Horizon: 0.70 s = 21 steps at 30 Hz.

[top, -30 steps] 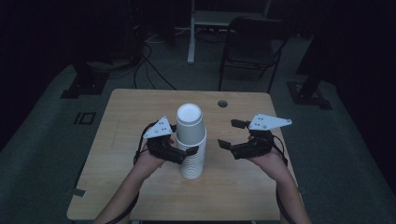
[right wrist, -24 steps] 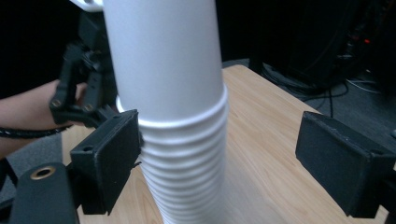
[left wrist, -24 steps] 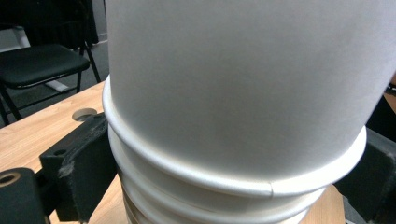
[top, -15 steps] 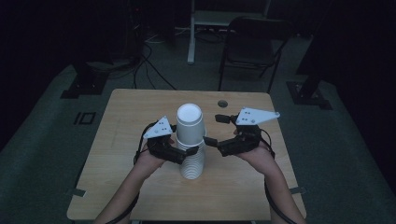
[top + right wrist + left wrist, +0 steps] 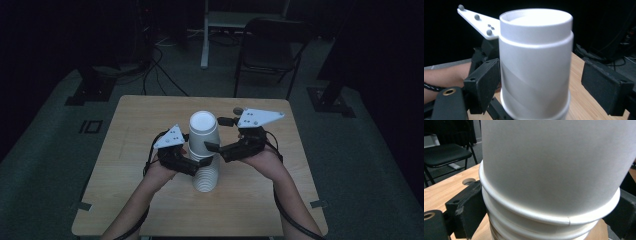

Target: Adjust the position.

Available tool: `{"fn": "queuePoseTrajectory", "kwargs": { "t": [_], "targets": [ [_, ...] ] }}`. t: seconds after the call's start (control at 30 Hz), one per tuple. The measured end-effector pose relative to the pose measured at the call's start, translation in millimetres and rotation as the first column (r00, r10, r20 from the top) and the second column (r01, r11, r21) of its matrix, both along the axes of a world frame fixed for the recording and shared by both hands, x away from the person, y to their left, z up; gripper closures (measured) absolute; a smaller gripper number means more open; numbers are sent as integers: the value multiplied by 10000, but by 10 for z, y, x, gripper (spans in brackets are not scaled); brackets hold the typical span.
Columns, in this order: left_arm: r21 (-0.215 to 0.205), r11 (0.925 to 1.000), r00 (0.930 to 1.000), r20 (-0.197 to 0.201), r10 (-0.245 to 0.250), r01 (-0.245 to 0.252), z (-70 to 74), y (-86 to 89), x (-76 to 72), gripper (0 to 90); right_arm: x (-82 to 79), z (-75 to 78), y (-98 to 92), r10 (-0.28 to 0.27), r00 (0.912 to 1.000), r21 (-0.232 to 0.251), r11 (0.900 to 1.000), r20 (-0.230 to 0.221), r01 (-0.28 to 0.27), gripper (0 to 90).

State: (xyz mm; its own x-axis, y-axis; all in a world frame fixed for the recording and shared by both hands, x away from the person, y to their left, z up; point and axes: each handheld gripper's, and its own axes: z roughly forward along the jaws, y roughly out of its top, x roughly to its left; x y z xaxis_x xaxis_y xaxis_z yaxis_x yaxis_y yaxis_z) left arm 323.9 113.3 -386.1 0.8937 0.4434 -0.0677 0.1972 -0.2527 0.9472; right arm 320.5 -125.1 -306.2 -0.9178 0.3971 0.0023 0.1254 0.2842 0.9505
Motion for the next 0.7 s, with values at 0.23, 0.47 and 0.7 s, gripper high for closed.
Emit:
{"fn": "queuePoseTrajectory", "kwargs": {
  "t": [0.23, 0.47, 0.7],
  "targets": [
    [15, 10000, 10000, -25, -41, 41, 2, 4, -3, 53, 37, 98, 190, 159, 9998, -200, 9997, 105, -157, 148],
    [-25, 10000, 10000, -6, -70, 70, -3, 9, -7, 53, 68, 88, 264, 85, 9999, -186, 9998, 83, -83, 188],
    [-29, 10000, 10000, 29, -64, 64, -5, 8, -14, 53, 34, 126, 286, -77, 9996, -304, 9995, 267, 85, 203]
  ]
}}
